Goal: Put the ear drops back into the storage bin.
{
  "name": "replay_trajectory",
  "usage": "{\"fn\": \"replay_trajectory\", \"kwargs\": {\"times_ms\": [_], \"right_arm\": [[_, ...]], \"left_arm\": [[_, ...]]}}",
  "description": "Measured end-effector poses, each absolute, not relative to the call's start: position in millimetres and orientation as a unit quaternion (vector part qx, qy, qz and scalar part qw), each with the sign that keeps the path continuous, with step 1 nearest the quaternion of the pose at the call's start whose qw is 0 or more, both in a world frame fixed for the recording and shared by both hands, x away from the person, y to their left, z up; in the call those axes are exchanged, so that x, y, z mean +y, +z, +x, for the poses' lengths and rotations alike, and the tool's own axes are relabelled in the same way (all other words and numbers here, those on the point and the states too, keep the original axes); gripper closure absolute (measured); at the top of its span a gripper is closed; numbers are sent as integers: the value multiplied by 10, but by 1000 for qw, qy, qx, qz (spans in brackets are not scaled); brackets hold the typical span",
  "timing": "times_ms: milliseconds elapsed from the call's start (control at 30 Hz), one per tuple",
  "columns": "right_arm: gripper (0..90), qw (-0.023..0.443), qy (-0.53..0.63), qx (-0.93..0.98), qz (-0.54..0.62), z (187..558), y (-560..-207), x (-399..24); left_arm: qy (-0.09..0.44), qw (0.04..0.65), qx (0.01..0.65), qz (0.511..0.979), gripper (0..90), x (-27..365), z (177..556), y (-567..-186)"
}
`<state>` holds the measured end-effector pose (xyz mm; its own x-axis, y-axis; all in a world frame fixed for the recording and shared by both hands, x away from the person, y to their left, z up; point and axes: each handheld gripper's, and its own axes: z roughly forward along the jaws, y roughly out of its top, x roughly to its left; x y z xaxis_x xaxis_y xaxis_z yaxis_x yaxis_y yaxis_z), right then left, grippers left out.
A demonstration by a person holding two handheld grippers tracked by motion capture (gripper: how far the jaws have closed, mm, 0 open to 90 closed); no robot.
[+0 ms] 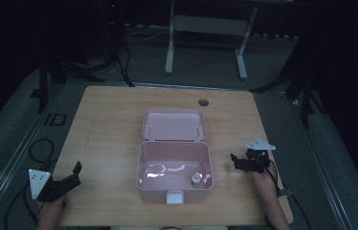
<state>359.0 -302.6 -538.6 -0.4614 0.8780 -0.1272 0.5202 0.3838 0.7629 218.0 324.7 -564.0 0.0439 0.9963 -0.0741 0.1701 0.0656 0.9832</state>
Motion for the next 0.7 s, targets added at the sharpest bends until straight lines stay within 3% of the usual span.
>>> {"fn": "replay_trajectory", "kwargs": {"times_ms": [700], "right_arm": [[135, 263, 414, 694, 527, 3535, -5504, -3232]], "left_arm": [[426, 486, 545, 535, 4, 3248, 2179, -5641]]}}
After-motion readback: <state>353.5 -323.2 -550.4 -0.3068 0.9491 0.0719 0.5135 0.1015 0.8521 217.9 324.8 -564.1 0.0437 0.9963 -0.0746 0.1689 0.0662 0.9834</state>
